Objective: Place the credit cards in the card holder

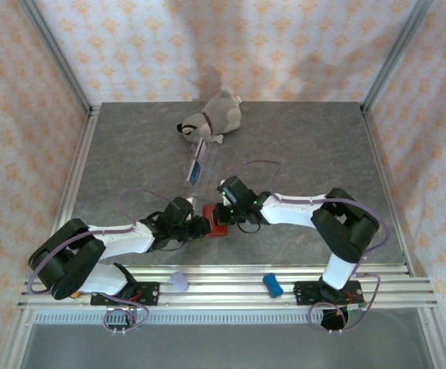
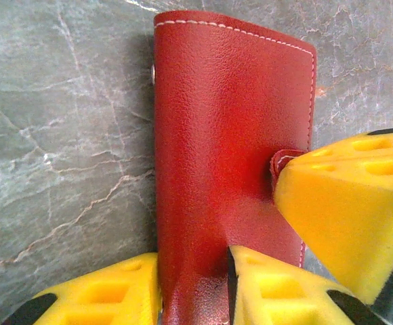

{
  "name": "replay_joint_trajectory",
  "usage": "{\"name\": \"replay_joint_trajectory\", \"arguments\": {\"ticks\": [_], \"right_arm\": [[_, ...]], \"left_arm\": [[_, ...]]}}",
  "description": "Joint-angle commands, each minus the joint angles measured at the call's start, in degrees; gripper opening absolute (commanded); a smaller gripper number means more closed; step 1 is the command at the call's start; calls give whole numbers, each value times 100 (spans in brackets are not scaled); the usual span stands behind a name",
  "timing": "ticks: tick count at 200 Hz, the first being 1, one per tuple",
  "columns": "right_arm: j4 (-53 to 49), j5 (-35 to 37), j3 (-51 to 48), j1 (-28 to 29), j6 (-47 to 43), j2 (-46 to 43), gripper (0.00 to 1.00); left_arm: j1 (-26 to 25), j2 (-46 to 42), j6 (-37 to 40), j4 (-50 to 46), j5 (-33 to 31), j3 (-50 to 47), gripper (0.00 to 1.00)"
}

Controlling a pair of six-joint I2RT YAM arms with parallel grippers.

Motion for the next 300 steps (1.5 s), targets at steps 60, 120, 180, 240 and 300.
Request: {"name": "replay_joint_trajectory", "arguments": {"ticks": [60, 120, 180, 240, 300], "right_arm": [[-221, -341, 124, -187, 141, -178, 3], [-456, -184, 165, -214, 57, -471, 26], [-812, 194, 220, -230, -100, -628, 34], [-903, 347, 246, -232, -129, -324, 36], [-507, -6, 154, -234, 5, -140, 29]], "left_arm": [[-103, 106, -96, 177, -88, -86, 29], [-103, -203, -72, -28, -203, -78, 29], [-94, -493, 91, -478, -380, 107, 30], [-85, -208, 148, -355, -462, 75, 29], [-85, 121, 172, -175, -304, 193, 29]]}}
